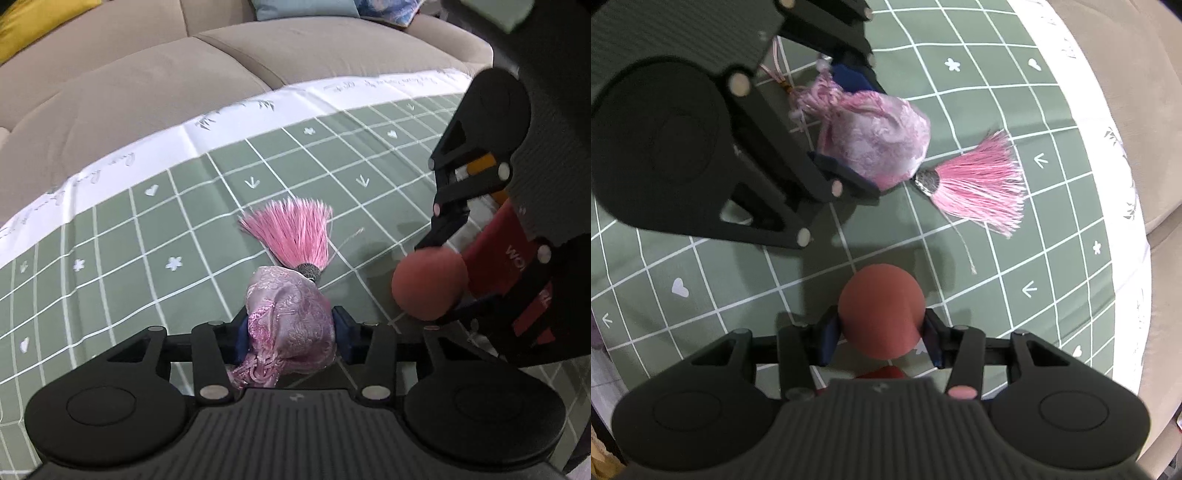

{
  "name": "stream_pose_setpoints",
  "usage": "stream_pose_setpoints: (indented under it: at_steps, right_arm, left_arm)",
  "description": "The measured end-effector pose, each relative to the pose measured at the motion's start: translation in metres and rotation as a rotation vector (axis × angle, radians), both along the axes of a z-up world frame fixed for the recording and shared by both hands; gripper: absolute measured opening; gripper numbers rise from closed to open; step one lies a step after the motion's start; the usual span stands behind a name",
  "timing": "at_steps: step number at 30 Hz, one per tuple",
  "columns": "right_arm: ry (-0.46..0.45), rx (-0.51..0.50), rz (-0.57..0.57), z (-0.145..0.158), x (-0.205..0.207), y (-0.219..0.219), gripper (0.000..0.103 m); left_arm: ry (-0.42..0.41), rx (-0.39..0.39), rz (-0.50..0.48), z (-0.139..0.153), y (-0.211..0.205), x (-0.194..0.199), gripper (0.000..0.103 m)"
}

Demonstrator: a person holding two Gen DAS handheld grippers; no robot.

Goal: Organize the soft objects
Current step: 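Grasp the pink ball with the right tool while the left tool grasps the pink pouch, then carry the ball with the right tool while the left tool carries the pouch to the box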

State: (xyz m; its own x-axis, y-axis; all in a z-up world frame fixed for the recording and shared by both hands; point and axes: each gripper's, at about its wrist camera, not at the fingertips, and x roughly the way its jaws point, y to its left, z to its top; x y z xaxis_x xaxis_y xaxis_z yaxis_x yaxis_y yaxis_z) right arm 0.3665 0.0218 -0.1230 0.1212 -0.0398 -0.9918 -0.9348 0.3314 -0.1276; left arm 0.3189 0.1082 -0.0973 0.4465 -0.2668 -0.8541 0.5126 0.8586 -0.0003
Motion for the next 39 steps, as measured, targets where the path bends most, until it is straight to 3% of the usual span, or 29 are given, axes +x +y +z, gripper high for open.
stream_pose_setpoints:
  at_steps: [10,20,24,31,39]
  right_arm:
    - [-0.017,0.101,-0.009,0.042,-0.044,0.009,0.046]
    - [-0.016,0.244,-0.095,0.086,-0.121,-0.007,0.046]
    - [0.013,0.324,-0.189,0.092,-0.154,-0.032,0.047]
    - [-0.015,0.429,-0.346,0.101,-0.217,-0.087,0.047]
    - [-0.172,0.484,-0.541,0.114,-0.262,-0.164,0.047]
  left_arm:
    - [-0.006,-0.034,0.1,0.055,0.025,-0.052,0.05]
    - [-0.052,-0.108,0.107,0.104,0.014,-0.145,0.051]
    - [-0.069,-0.119,0.101,0.111,-0.001,-0.18,0.051]
    - [-0.072,-0.212,0.103,0.115,-0.033,-0.222,0.051]
    - [-0.062,-0.278,0.067,0.119,-0.084,-0.241,0.051]
